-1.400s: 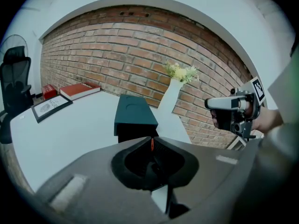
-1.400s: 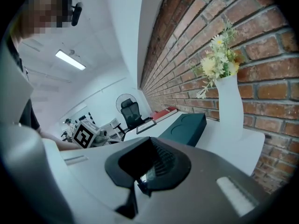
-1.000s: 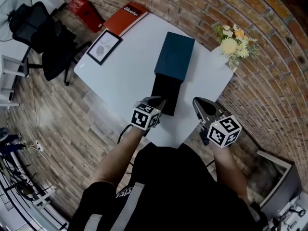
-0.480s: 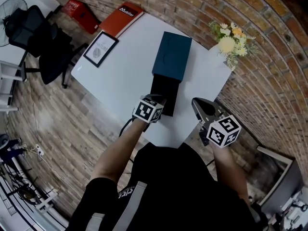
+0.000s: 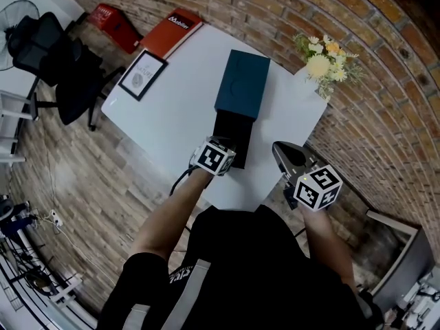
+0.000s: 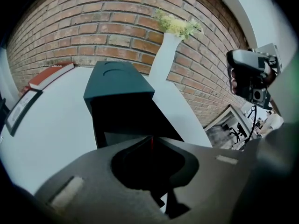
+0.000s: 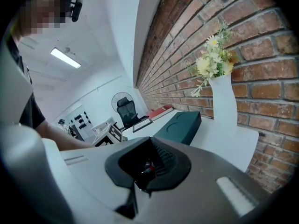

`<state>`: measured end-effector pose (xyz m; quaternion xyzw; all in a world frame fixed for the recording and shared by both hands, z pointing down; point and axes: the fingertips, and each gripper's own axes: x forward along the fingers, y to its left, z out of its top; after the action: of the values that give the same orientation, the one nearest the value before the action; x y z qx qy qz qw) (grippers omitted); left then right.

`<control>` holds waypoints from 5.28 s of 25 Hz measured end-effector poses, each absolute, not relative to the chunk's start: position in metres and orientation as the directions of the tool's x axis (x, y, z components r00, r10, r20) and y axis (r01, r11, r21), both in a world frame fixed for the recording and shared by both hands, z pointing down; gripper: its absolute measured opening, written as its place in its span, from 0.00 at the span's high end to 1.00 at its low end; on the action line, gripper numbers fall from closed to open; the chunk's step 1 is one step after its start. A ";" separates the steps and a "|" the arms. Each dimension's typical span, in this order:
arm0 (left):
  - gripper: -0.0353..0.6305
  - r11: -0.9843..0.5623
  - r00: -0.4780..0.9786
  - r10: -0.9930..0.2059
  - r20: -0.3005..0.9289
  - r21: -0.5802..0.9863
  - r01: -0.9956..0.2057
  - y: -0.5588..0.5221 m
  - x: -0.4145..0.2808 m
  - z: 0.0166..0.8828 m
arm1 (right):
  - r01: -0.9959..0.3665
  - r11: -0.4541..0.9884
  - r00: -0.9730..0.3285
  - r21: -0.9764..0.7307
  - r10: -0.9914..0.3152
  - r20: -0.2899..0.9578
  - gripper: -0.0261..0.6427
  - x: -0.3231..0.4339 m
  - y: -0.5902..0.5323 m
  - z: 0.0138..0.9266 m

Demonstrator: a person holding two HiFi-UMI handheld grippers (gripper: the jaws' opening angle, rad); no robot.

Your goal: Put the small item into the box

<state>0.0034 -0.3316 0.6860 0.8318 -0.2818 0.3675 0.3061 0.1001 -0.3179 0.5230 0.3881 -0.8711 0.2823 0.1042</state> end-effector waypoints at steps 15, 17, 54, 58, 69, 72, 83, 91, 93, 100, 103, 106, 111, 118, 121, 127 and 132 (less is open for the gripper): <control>0.75 -0.686 0.462 -0.328 0.824 0.129 -0.716 -0.342 -0.005 0.693 | -0.727 0.535 -0.684 -0.430 -0.618 0.388 0.96 0.112 -0.324 0.526; 0.74 -0.685 0.452 -0.332 0.828 0.118 -0.719 -0.342 -0.005 0.695 | -0.729 0.535 -0.682 -0.428 -0.621 0.386 0.96 0.116 -0.325 0.527; 0.80 -0.422 0.414 -0.821 0.394 0.071 -0.904 -0.343 -0.080 0.486 | -0.668 0.644 -0.743 -0.372 -0.597 0.302 0.96 0.107 -0.343 0.487; 0.84 -0.437 0.438 -0.832 0.341 0.086 -0.895 -0.340 -0.104 0.470 | -0.686 0.641 -0.727 -0.343 -0.612 0.310 0.96 0.081 -0.340 0.478; 0.92 -0.506 0.525 -0.819 0.229 0.141 -0.851 -0.329 -0.169 0.437 | -0.753 0.607 -0.657 -0.254 -0.679 0.326 0.96 0.012 -0.318 0.455; 0.94 -0.510 0.530 -0.818 0.223 0.146 -0.848 -0.332 -0.184 0.438 | -0.760 0.607 -0.649 -0.234 -0.686 0.329 0.96 -0.002 -0.311 0.452; 0.94 -0.501 0.518 -0.834 0.190 0.132 -0.855 -0.334 -0.197 0.409 | -0.791 0.607 -0.606 -0.081 -0.757 0.244 0.96 0.009 -0.325 0.398; 0.94 -0.412 0.433 -0.892 0.133 0.157 -0.897 -0.336 -0.179 0.378 | -0.766 0.643 -0.639 -0.015 -0.758 0.129 0.92 0.044 -0.325 0.357; 0.94 -0.391 0.414 -0.902 0.122 0.174 -0.904 -0.337 -0.173 0.376 | -0.768 0.641 -0.639 -0.012 -0.763 0.098 0.92 0.057 -0.327 0.354; 0.94 -0.362 0.380 -0.909 0.170 0.126 -0.923 -0.343 -0.146 0.399 | -0.746 0.660 -0.666 -0.086 -0.738 0.109 0.96 0.072 -0.328 0.393; 0.94 -0.332 0.353 -0.916 0.193 0.134 -0.934 -0.343 -0.143 0.410 | -0.737 0.669 -0.675 -0.091 -0.727 0.125 0.96 0.073 -0.328 0.405; 0.94 -0.328 0.349 -0.914 0.206 0.131 -0.936 -0.339 -0.139 0.415 | -0.731 0.675 -0.683 -0.101 -0.722 0.111 0.96 0.078 -0.328 0.402; 0.94 -0.326 0.345 -0.920 0.187 0.128 -0.937 -0.338 -0.138 0.404 | -0.730 0.674 -0.682 -0.113 -0.727 0.073 0.96 0.087 -0.331 0.385; 0.94 -0.341 0.358 -0.917 0.178 0.119 -0.933 -0.336 -0.133 0.396 | -0.742 0.659 -0.669 -0.121 -0.737 0.091 0.96 0.088 -0.328 0.383; 0.94 -0.354 0.370 -0.911 0.182 0.116 -0.928 -0.333 -0.132 0.395 | -0.740 0.663 -0.673 -0.115 -0.733 0.101 0.96 0.085 -0.324 0.383; 0.94 -0.361 0.379 -0.906 0.190 0.122 -0.924 -0.331 -0.132 0.397 | -0.736 0.665 -0.677 -0.123 -0.728 0.112 0.96 0.083 -0.316 0.388; 0.94 -0.367 0.385 -0.903 0.192 0.125 -0.922 -0.328 -0.130 0.400 | -0.738 0.659 -0.674 -0.144 -0.731 0.108 0.96 0.086 -0.314 0.389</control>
<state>-0.1305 -0.3278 0.3998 0.8255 -0.5525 0.0455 0.1061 0.0858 -0.3139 0.3890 0.4035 -0.9105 0.0880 0.0204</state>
